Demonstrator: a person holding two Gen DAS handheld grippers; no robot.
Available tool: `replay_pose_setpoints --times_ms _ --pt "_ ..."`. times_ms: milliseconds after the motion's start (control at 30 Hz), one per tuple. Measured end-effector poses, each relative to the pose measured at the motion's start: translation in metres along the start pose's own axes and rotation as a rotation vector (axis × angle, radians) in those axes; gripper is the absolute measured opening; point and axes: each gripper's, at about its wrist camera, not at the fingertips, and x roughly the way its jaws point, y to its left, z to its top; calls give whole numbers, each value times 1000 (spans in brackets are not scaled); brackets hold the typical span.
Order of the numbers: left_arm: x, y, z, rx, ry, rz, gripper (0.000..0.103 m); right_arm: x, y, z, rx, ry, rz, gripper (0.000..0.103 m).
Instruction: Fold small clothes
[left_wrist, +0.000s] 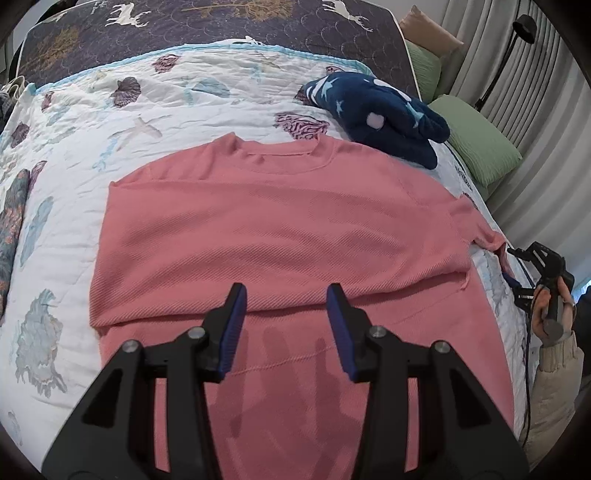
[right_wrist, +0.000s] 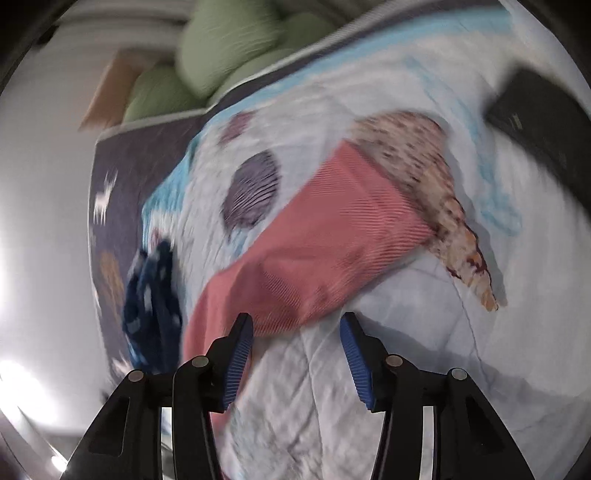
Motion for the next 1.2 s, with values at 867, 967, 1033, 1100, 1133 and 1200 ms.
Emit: replay_pose_setpoints --times_ms 867,967,1033,1100,1133,1200 --pt "10 55 -12 -198 32 -92 49 24 200 -327 -1402 201 252 7" --pt "6 59 -14 -206 29 -139 53 46 173 -369 -1526 280 153 7" --pt "4 57 -15 -205 25 -183 56 51 161 -377 -1546 305 120 7" --pt "7 53 -14 -213 38 -237 58 52 152 -381 -1557 326 103 9" --pt "8 51 -13 -217 45 -255 58 54 154 -377 -1556 330 102 10" --pt "13 45 -11 -221 66 -296 59 53 153 -377 -1551 332 106 11"
